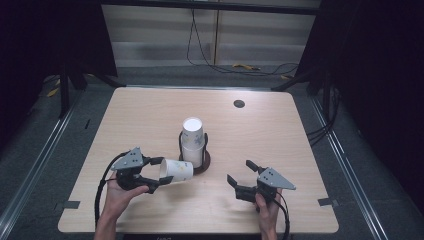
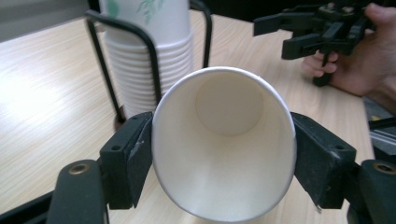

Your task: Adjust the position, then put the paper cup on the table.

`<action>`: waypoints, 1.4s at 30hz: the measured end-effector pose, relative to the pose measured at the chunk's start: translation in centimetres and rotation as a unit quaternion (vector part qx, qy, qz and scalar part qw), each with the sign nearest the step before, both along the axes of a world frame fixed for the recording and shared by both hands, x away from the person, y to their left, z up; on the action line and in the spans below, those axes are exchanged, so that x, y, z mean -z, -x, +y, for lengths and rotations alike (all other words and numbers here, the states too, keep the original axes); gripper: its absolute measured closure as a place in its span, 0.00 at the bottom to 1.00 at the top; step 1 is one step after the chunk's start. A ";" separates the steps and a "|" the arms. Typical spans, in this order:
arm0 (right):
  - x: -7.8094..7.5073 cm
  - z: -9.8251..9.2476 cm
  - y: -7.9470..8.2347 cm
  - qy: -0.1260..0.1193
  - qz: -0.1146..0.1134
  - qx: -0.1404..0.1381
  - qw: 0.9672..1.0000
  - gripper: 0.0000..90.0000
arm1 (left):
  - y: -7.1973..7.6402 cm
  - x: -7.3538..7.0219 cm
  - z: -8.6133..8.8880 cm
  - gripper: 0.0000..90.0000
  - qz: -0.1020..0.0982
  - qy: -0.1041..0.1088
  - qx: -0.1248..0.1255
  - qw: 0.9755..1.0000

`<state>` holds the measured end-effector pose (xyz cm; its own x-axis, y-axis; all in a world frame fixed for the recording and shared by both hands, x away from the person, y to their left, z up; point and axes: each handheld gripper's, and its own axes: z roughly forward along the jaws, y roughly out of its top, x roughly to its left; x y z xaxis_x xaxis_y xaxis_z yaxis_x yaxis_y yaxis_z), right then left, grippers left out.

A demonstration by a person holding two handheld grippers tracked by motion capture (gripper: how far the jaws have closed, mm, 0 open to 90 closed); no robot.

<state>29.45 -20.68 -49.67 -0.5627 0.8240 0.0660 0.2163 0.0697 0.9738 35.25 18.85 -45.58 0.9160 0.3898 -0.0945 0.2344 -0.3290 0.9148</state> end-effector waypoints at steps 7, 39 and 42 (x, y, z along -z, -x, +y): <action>0.3 -0.1 0.3 0.006 -0.019 0.050 0.999 0.14 | -0.5 -0.2 1.0 0.31 0.011 -0.012 -0.020 1.000; 0.6 -0.4 1.6 -0.013 -0.083 0.063 0.994 0.14 | -5.4 -4.0 2.0 0.30 0.048 -0.125 -0.093 0.987; 0.7 -0.3 1.7 -0.011 -0.087 0.062 0.994 0.14 | -5.9 -4.2 2.0 0.30 0.048 -0.133 -0.092 0.986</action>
<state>27.79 -21.02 -50.32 -0.4618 0.8870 -0.0050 0.0504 0.0318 0.9982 41.13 20.83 -41.41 0.8198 0.5706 -0.0495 0.3934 -0.4981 0.7728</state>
